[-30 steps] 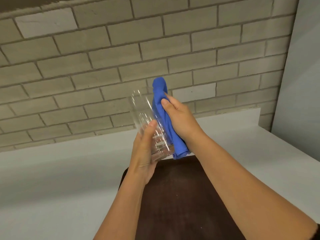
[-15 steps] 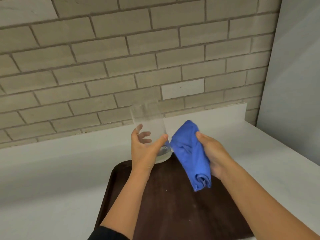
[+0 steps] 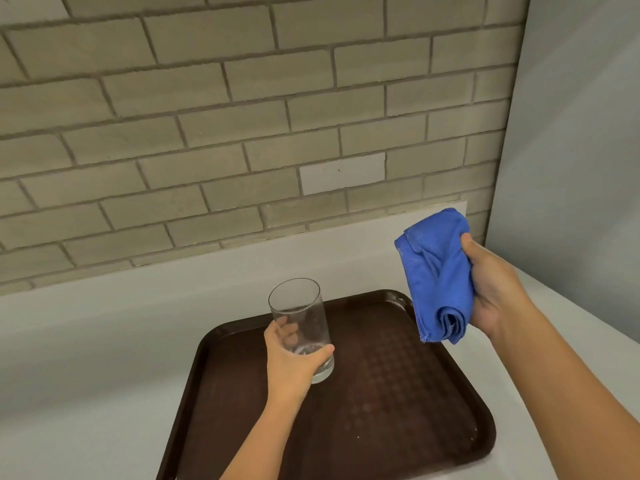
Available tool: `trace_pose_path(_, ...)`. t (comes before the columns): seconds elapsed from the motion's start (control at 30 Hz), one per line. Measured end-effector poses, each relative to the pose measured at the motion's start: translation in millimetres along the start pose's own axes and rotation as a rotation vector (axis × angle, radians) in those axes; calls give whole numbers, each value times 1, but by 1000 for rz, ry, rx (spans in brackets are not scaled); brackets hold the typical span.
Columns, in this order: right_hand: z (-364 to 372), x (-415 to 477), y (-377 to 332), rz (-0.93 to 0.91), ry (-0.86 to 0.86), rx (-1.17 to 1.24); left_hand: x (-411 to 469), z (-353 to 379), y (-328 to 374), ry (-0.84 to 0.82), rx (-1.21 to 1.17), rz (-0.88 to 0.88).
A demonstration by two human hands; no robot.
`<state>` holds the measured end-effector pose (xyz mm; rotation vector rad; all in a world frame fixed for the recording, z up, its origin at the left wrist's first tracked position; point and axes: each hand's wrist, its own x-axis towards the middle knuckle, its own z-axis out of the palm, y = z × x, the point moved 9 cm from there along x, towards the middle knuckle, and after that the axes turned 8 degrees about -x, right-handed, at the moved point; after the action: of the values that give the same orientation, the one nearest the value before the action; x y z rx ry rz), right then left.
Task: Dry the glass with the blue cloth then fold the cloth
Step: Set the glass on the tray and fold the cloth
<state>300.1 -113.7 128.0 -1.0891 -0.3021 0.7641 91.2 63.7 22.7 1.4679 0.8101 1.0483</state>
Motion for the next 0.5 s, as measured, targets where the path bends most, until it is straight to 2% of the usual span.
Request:
trace_pose_path(0.43, 9, 11, 10, -8, -30, -49, -12, 4, -8, -7, 79, -38)
trace_pose_path(0.5, 13, 12, 10, -26, -49, -77, -21, -3, 11, 88, 130, -13)
